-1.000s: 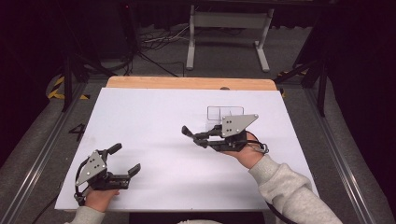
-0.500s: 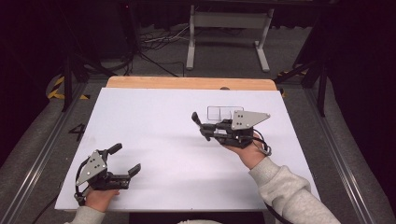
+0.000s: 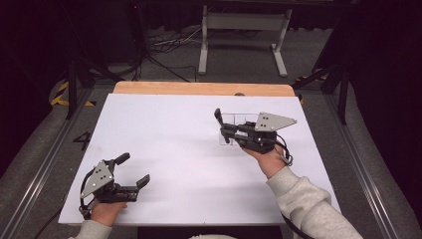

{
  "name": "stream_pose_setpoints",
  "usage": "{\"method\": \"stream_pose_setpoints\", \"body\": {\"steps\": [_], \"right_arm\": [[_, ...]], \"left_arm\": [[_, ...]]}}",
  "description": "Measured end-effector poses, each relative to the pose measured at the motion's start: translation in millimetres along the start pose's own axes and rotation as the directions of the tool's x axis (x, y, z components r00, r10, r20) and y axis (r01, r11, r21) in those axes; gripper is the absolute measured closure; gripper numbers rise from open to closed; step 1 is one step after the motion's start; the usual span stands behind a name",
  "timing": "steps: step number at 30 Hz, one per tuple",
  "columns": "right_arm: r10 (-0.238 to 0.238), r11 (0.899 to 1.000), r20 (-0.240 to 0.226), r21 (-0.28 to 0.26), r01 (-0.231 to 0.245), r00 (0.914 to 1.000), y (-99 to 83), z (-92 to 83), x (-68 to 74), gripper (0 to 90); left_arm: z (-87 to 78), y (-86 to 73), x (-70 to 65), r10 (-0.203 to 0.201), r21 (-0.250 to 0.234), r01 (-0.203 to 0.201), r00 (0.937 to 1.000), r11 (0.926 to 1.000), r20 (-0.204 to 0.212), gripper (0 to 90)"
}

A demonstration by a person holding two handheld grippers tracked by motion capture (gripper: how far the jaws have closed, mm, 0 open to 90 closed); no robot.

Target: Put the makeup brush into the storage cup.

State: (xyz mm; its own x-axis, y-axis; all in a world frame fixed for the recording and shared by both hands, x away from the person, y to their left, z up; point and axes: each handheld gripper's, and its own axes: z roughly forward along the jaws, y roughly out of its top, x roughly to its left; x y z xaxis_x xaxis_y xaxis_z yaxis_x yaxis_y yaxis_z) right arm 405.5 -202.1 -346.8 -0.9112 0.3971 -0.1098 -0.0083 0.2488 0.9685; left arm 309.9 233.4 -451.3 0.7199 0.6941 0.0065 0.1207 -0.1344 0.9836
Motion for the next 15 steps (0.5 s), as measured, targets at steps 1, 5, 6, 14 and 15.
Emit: {"method": "stream_pose_setpoints", "body": {"steps": [1, 5, 6, 14, 15], "right_arm": [[0.003, 1.000, 0.017, 0.003, -0.003, 0.9998, 0.2, -2.2, -2.4, 79.2], [0.009, 1.000, 0.042, -0.001, -0.009, 0.9991, -0.3, -5.4, -6.7, 79.2], [0.009, 1.000, 0.053, -0.001, -0.009, 0.9985, -0.7, -6.9, -8.7, 79.2], [0.027, 1.000, 0.121, -0.005, -0.027, 0.9923, -6.1, -16.6, -21.7, 79.2], [0.032, 0.999, 0.137, -0.008, -0.031, 0.9901, -7.2, -19.1, -24.5, 79.2]], "left_arm": [[0.0, 0.0, 0.0, 0.001, 0.001, -0.001, 1.0000, 1.0000, 0.001, 2.4], [0.1, 0.0, 0.0, 0.000, 0.000, 0.000, 1.0000, 1.0000, -0.001, 2.4], [0.1, 0.0, 0.0, 0.000, 0.000, 0.000, 1.0000, 1.0000, -0.001, 2.4], [0.3, 0.0, 0.0, 0.000, 0.001, 0.000, 1.0000, 1.0000, 0.001, 2.4], [0.3, 0.0, 0.0, 0.000, 0.001, 0.000, 1.0000, 1.0000, 0.000, 2.4]]}}
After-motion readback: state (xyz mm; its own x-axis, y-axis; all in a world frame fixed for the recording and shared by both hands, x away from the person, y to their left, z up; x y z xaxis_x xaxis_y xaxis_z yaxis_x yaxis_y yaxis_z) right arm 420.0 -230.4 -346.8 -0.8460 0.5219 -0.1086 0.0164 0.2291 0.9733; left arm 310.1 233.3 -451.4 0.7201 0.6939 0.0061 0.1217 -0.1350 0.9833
